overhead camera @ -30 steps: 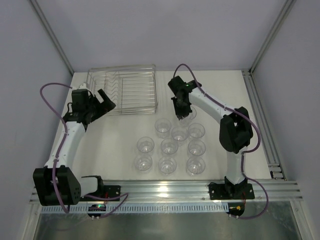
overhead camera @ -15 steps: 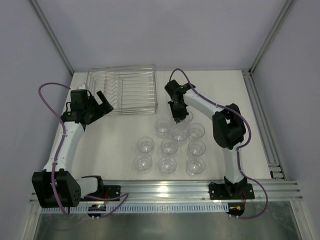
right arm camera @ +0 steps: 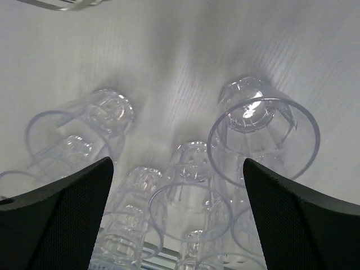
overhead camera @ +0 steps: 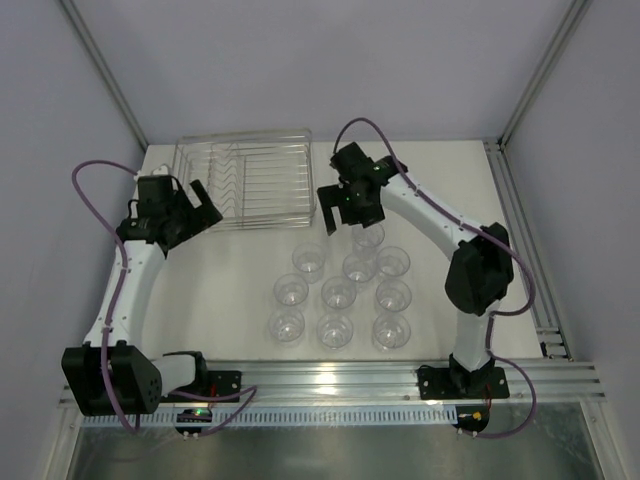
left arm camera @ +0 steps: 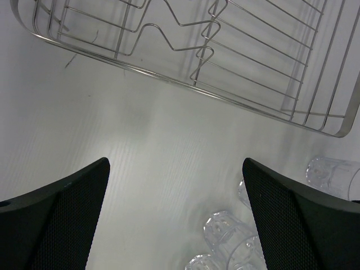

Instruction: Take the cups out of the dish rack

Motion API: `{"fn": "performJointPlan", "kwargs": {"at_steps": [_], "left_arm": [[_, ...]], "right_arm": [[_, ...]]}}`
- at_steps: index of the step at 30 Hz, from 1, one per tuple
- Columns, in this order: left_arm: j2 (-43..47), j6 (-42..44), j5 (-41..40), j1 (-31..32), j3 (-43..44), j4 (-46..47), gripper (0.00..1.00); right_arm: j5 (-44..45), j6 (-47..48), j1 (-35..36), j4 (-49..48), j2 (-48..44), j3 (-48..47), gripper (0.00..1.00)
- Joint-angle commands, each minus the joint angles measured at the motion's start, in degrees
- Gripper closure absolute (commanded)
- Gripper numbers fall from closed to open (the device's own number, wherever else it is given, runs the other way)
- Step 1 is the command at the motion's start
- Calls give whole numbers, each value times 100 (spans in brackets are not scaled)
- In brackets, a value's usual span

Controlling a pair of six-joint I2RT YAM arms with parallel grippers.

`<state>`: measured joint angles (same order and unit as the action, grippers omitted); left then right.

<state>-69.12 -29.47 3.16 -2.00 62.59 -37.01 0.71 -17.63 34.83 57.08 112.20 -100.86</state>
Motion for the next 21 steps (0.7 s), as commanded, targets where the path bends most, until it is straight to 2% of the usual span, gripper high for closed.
{"fn": "performJointPlan", "kwargs": {"at_steps": [1, 9, 21], "left_arm": [[144, 100, -17, 7, 210, -174, 0], [408, 82, 62, -2, 43, -192, 0], [1041, 65, 378, -2, -256, -122, 0]], "right_arm": [[-98, 22, 15, -241, -1058, -469, 0], [175, 154, 24, 330, -1797, -936, 0], [280, 23, 24, -425, -4258, 654, 1]]}}
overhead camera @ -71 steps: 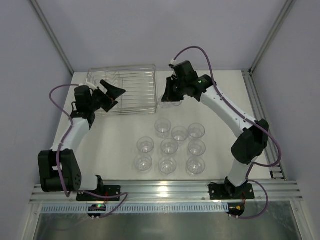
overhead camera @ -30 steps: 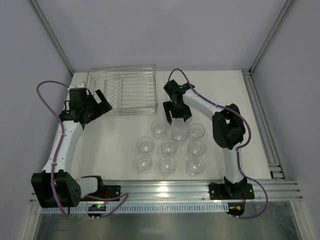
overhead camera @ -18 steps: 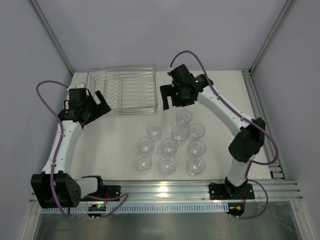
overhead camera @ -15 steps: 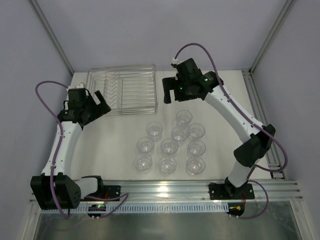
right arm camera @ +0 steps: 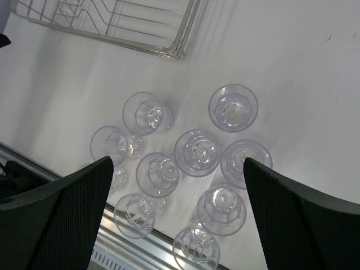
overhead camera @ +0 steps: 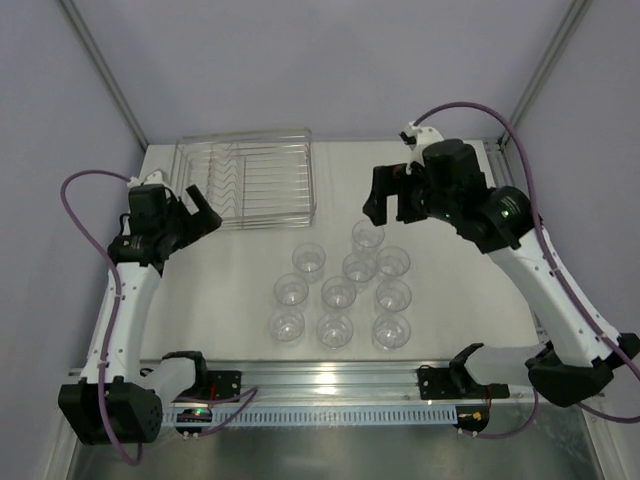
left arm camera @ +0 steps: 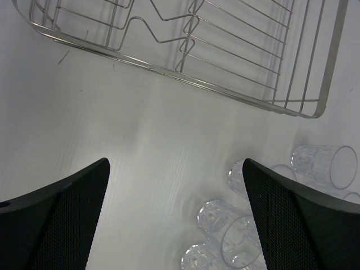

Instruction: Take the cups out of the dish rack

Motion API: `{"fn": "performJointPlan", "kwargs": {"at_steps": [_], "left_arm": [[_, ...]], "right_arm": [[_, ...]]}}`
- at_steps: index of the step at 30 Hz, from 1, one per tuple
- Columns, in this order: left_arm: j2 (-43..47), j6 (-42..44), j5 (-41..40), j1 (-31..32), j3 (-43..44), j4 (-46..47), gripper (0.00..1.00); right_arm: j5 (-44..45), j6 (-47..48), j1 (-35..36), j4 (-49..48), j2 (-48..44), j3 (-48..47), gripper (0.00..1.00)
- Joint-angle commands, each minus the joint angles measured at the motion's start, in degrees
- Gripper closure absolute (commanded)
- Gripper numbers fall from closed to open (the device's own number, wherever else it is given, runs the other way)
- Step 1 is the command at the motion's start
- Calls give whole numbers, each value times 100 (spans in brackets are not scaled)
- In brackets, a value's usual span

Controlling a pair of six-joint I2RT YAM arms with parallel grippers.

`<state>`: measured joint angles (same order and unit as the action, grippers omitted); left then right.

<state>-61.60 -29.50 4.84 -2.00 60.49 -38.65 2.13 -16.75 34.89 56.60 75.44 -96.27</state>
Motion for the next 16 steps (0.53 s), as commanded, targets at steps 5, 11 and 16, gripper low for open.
{"fn": "performJointPlan", "kwargs": {"at_steps": [5, 11, 16], "left_arm": [[719, 49, 228, 7, -327, 297, 0], [1098, 163, 157, 7, -450, 359, 0], [1106, 216, 219, 7, -415, 253, 0]], "right_arm": [[402, -302, 17, -720, -1628, 942, 0], [262, -416, 17, -764, -1910, 1137, 0], [481, -408, 17, -835, -1937, 1242, 0]]}}
